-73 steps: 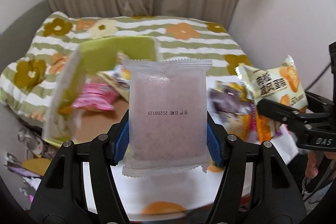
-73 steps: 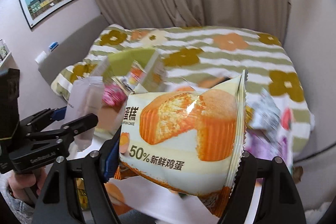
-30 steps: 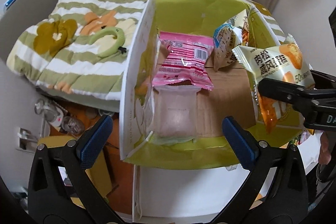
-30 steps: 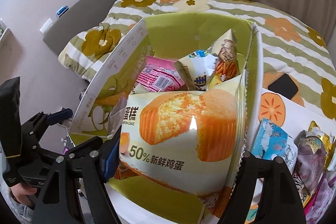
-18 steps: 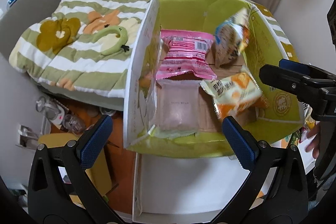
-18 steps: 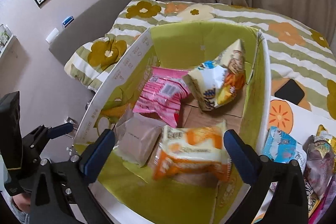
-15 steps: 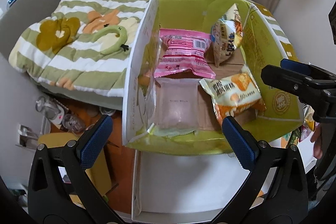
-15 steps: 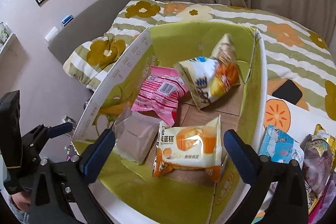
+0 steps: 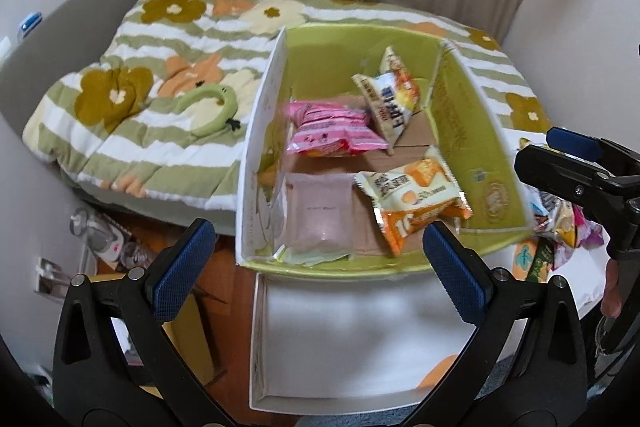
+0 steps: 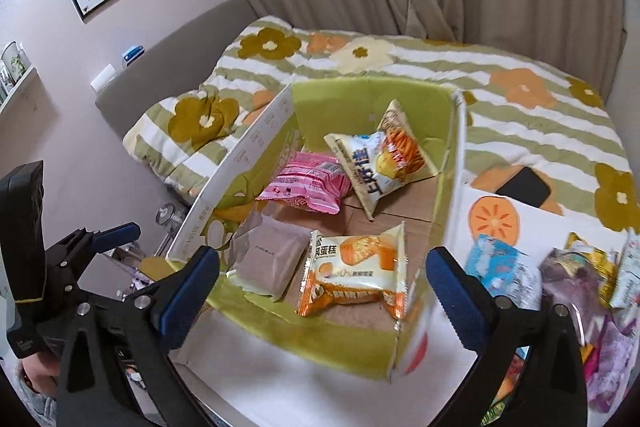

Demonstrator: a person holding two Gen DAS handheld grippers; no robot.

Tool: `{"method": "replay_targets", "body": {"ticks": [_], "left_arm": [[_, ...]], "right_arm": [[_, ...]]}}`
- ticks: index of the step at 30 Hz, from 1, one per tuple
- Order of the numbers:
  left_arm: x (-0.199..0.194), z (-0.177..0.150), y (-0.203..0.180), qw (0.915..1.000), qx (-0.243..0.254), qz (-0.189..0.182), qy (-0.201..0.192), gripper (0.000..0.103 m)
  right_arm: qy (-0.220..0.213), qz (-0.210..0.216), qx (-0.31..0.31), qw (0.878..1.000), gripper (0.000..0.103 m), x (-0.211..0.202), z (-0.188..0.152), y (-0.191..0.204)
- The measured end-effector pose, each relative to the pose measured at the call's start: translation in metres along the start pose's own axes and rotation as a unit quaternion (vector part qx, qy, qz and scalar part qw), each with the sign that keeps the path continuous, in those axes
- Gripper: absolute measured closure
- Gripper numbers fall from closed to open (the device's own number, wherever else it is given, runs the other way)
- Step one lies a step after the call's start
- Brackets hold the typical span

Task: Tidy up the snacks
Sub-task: 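Move both grippers back to the remaining snack pile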

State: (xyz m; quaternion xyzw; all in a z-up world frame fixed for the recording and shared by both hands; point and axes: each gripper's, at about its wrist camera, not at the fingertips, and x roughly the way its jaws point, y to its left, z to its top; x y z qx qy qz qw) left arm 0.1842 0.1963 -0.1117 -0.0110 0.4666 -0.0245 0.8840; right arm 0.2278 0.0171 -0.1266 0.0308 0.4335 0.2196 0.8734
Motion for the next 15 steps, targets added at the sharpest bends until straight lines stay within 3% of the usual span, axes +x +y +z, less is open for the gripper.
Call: {"method": "replay_targets", "body": {"ticks": [8,15], "left_arm": [[-0.024,-0.004,-0.039,0.9976,0.048,-0.044,-0.025,0.000],[-0.035,-0.008,-0.100,0.9924,0.084,-0.081,-0.038,0.000]], "right_arm": [[-0.042,-0.041,0.039,0.998,0.000,-0.059,-0.026,-0.019],[-0.066,-0.083,0.065,0.992,0.000,-0.111,-0.050,-0.060]]}}
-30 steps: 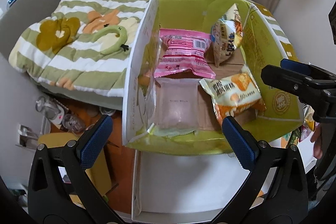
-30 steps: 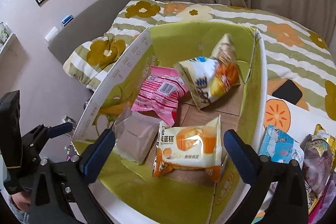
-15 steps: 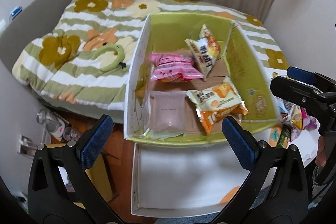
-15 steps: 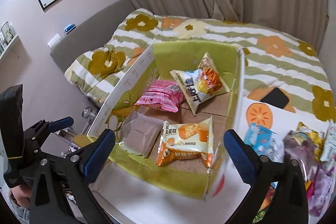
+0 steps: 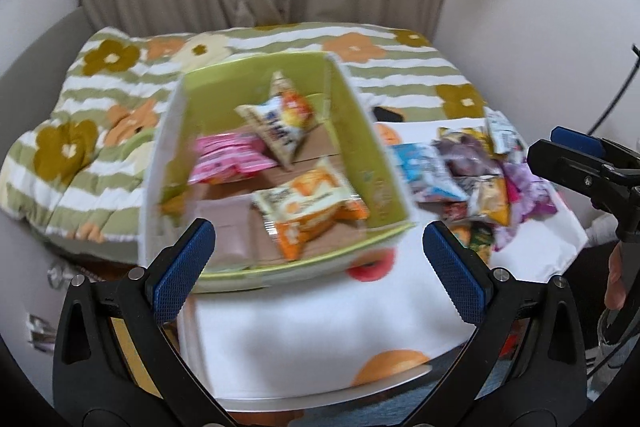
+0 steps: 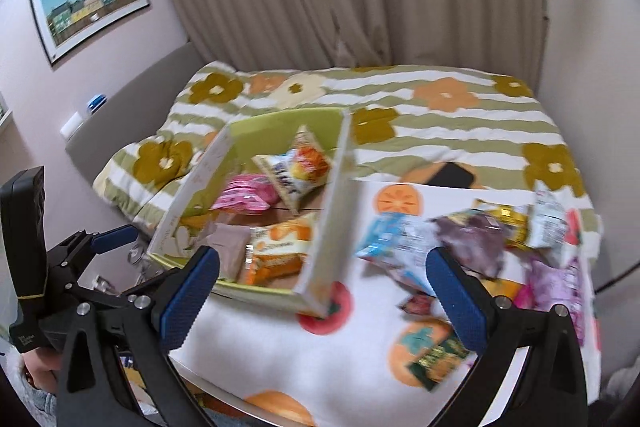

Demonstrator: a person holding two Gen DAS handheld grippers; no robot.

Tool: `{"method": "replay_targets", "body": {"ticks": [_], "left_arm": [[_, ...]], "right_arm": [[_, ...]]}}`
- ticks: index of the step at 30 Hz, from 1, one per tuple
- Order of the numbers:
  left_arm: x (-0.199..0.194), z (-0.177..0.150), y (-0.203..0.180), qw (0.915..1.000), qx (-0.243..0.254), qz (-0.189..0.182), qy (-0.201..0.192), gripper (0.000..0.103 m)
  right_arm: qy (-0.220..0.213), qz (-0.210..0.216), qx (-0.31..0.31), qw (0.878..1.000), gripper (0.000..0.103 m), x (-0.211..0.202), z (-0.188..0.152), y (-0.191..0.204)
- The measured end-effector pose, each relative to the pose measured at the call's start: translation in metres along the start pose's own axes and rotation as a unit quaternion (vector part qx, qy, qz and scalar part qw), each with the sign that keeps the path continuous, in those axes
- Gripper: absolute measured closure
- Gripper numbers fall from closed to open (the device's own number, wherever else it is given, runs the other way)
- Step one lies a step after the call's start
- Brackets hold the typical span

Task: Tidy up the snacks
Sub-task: 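Move both grippers back to the remaining snack pile, then grasp the yellow barbecue chip bag with the left gripper while the right grasps the purple bag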

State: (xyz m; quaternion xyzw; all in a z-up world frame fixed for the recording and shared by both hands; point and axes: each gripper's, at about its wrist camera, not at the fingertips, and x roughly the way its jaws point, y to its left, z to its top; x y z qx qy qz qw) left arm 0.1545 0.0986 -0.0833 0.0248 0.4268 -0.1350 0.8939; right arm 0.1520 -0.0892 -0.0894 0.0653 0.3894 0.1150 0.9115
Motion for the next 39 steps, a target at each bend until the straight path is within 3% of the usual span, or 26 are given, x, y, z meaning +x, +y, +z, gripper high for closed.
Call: {"method": "replay_targets", "body": {"ticks": [8,13,22,29,34,39], "left_arm": [[0.017,0.000,-0.081,0.9995,0.007,-0.029,0.010,0.000],[0.039,-0.001,-0.131,0.9989,0.008,-0.034,0.031,0.000],[0.091,0.008,-0.195,0.9982,0.008,-0.030,0.051,0.000],[0.145,0.010,-0.230,0.9960,0.065,-0.023,0.056,0.000],[0.169,0.001,-0.250,0.9841,0.163,-0.014,0.069,0.000],[0.189,-0.022,-0.264,0.9619,0.258,0.000,0.092,0.000]], "right_arm": [[-0.018,-0.033,0.015,0.999,0.000,-0.038,-0.015,-0.079],[0.008,-0.041,0.008,0.999,0.000,-0.042,-0.028,-0.131],[0.051,-0.018,0.014,0.998,0.000,-0.017,-0.038,-0.202],[0.071,-0.013,0.025,0.997,0.000,0.017,-0.043,-0.243],[0.085,-0.007,0.037,0.996,0.000,0.033,-0.053,-0.260],[0.093,0.002,0.046,0.995,0.000,0.043,-0.063,-0.268]]}}
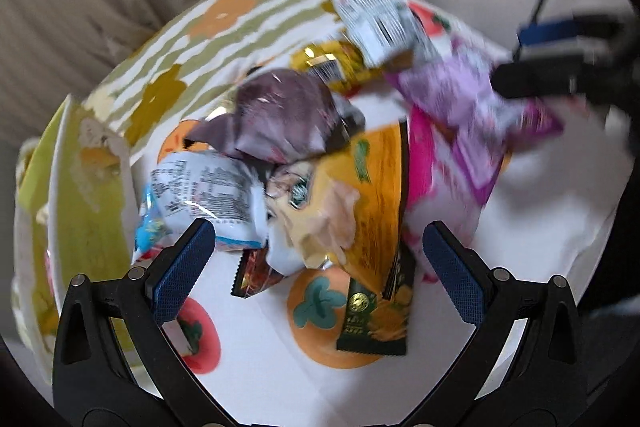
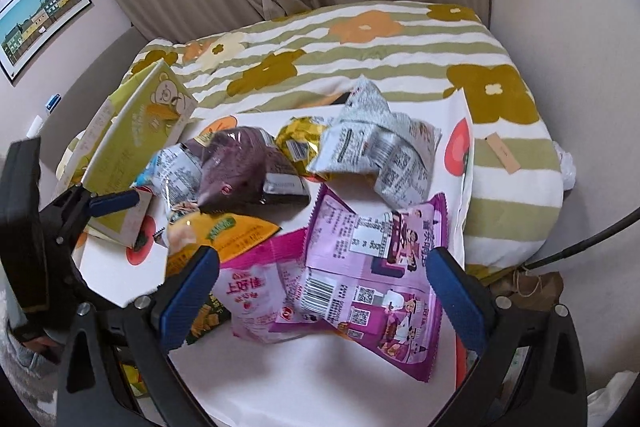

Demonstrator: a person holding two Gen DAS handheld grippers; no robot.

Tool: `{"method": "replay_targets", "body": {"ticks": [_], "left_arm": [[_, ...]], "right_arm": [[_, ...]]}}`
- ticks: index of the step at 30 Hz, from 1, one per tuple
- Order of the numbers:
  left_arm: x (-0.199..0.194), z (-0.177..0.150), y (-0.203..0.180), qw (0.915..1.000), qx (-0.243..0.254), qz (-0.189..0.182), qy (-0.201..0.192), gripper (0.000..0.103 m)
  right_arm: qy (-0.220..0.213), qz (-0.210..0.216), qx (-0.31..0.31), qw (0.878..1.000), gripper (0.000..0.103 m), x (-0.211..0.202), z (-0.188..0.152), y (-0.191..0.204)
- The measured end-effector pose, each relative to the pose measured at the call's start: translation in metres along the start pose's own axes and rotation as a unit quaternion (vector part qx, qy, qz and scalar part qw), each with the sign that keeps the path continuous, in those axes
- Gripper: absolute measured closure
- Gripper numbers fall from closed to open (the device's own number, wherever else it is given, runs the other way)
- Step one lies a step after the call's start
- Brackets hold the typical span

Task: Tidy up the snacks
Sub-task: 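Grasp the yellow barbecue chip bag with the left gripper while the right grasps the purple bag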

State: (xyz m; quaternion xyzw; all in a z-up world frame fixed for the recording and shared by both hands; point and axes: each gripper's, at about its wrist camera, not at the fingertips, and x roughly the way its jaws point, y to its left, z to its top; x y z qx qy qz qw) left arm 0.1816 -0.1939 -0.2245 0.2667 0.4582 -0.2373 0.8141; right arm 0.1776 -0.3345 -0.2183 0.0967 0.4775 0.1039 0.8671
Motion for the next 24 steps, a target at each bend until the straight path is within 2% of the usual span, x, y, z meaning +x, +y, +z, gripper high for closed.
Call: {"method": "replay_targets", "body": {"ticks": [3,8,13,16,17,18,24], "left_arm": [[0.012,0.001,-0.011,0.9985,0.045,0.030,-0.002,0.000],[0.028,0.006,-0.023,0.9937,0.097,0.056,-0.009,0.000],[0.042,0.006,-0.023,0.9931,0.109,0.045,-0.002,0.003],[0.046,0.006,-0.020,0.9939,0.106,0.029,0.003,0.013],[0.048,0.004,-0.020,0.9940,0.106,0.027,0.006,0.023],[0.051,0.004,-0.020,0.9938,0.108,0.025,0.012,0.027],[0.053,-0.002,-0.019,0.9933,0.115,0.015,0.006,0.033]], "right_arm": [[0.005,0.001,0.005,1.000,0.000,0.006,-0.003,-0.005],[0.010,-0.005,0.012,1.000,0.000,0.013,-0.007,-0.011],[0.014,-0.011,0.021,1.000,0.000,0.020,-0.009,-0.014],[0.018,-0.018,0.031,0.999,0.000,0.026,-0.009,-0.016],[0.018,-0.020,0.036,0.999,0.000,0.028,-0.009,-0.017],[0.018,-0.022,0.040,0.999,0.000,0.030,-0.009,-0.017],[0.021,-0.035,0.066,0.997,0.000,0.043,-0.007,-0.024]]}}
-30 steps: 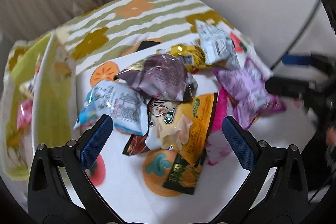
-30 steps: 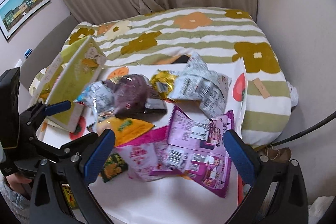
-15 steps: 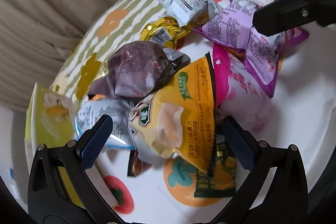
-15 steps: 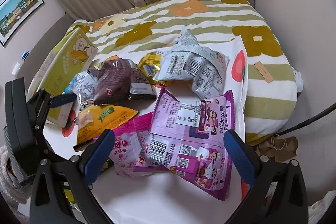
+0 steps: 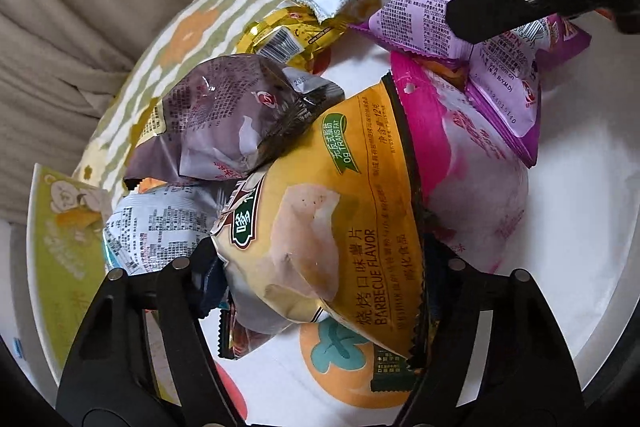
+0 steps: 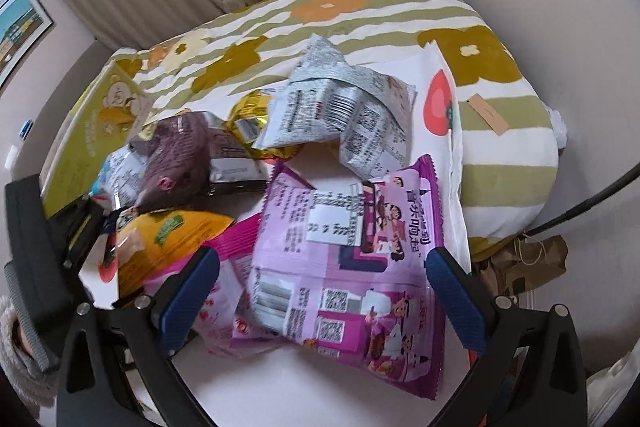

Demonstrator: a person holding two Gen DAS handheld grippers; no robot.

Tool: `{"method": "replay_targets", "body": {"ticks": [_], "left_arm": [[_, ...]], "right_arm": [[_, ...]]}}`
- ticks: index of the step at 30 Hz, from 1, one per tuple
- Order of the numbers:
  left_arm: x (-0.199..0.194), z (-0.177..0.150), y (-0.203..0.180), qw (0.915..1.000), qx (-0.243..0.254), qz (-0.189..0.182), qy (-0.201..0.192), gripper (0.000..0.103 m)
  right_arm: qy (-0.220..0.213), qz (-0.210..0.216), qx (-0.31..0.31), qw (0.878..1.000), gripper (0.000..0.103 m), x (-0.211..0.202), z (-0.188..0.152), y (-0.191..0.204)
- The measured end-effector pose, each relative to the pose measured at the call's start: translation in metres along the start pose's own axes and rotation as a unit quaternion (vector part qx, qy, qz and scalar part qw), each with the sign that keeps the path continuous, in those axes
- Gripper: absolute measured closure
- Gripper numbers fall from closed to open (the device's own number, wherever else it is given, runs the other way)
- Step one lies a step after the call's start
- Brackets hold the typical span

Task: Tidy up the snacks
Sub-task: 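Grasp the yellow barbecue chip bag with the left gripper while the right grasps the purple bag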

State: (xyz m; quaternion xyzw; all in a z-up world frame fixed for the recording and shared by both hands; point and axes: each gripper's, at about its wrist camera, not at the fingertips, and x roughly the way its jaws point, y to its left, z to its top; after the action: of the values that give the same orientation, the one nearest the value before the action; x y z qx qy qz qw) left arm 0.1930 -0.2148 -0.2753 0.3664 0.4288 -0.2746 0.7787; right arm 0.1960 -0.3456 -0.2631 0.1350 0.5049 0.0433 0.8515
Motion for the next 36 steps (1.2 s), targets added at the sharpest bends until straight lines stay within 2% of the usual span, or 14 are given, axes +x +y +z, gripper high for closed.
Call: {"method": "replay_targets", "body": {"ticks": [10,14,19,21,24,36], "left_arm": [[-0.006,-0.009,0.024,0.9987,-0.037,-0.035,-0.002,0.035],[-0.008,-0.013,0.032,0.9978,-0.052,-0.041,-0.002,0.035],[-0.019,-0.020,0.038,0.9968,-0.065,-0.047,-0.009,0.036],[-0.025,-0.022,0.038,0.9965,-0.069,-0.045,-0.010,0.036],[-0.037,-0.025,0.037,0.9958,-0.079,-0.044,-0.015,0.036],[-0.089,-0.022,0.042,0.9923,-0.104,-0.042,-0.052,0.036]], "right_arm": [[0.017,-0.010,0.008,1.000,0.001,0.022,-0.001,0.003],[0.015,-0.014,0.008,1.000,0.006,0.021,-0.003,0.004],[0.012,-0.010,0.016,1.000,0.020,0.017,-0.004,0.001],[0.008,-0.008,0.017,1.000,0.027,0.012,-0.005,0.001],[0.004,-0.002,0.020,1.000,0.029,0.007,-0.006,0.003],[-0.032,0.005,0.009,0.999,0.029,-0.043,-0.004,0.023]]}}
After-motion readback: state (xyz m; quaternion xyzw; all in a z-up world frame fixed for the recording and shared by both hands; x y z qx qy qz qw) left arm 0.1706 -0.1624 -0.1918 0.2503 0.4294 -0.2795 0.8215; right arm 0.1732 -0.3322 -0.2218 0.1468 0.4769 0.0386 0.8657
